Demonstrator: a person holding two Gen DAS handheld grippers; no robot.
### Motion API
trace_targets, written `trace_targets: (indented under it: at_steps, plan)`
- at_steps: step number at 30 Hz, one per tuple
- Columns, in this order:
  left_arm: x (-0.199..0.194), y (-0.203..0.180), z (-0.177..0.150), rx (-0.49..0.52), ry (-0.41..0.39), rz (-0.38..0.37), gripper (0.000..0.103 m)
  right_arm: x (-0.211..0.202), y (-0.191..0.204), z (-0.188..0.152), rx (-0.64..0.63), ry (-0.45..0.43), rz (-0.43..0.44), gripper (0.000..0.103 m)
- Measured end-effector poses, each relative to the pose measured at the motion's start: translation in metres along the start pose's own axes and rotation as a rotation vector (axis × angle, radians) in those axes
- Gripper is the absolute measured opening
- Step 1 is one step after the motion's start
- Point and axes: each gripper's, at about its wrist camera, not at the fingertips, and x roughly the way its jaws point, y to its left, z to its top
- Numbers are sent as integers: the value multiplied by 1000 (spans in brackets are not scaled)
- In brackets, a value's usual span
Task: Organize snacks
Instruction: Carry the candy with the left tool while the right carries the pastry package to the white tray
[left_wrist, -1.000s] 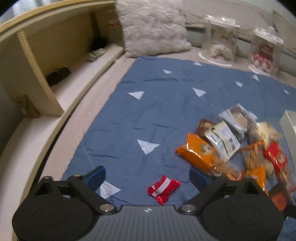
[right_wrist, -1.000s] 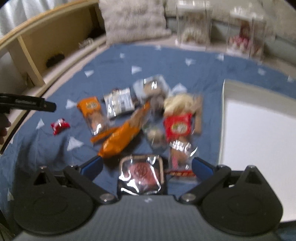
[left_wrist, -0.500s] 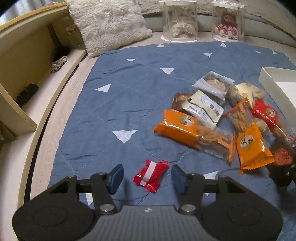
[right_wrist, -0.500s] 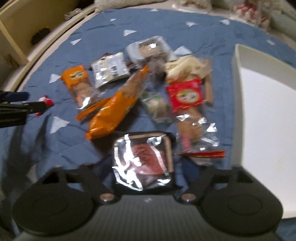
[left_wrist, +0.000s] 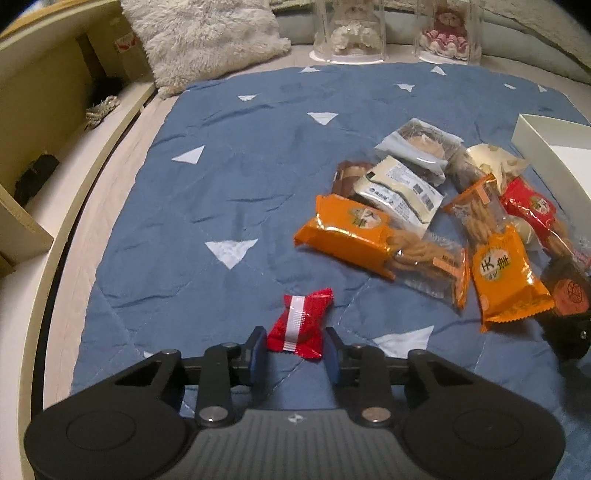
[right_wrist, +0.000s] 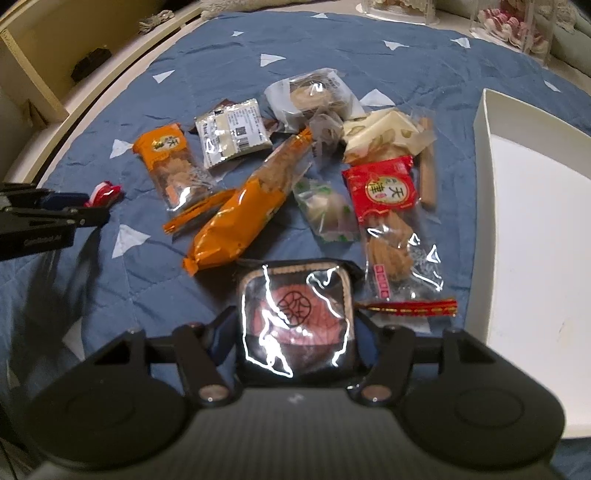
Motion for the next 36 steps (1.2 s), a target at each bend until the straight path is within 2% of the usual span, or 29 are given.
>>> trace_targets:
  at_steps: [4, 6, 10, 13, 15, 19, 25, 29, 36]
  plan:
    - [1, -6, 3, 19, -30, 42, 40, 0, 0, 0, -2, -2, 4, 69]
    - [2, -9, 6, 27, -32, 38, 59, 0, 0, 0, -1, -1, 4, 69]
    - [5, -8, 11, 13, -37, 30, 60, -1, 0, 0, -8, -3, 2, 69]
    - [7, -3, 13, -16, -42, 33, 50, 0, -1, 0, -4, -1, 5, 69]
    - [11, 0, 13, -31, -16, 16, 32, 0, -1, 1, -4, -1, 5, 69]
    - [11, 2, 12, -33, 2, 13, 31, -1, -1, 1, -8, -2, 6, 69]
    - [-4, 1, 11, -47, -24, 17, 31, -8, 1, 1, -11, -19, -4, 69]
    - [-26, -2, 12, -61, -92, 41, 31, -24, 0, 0, -1, -66, 3, 68]
    - [-74, -21, 18, -105, -191, 18, 31, -73, -10, 0, 24, -213, -11, 68]
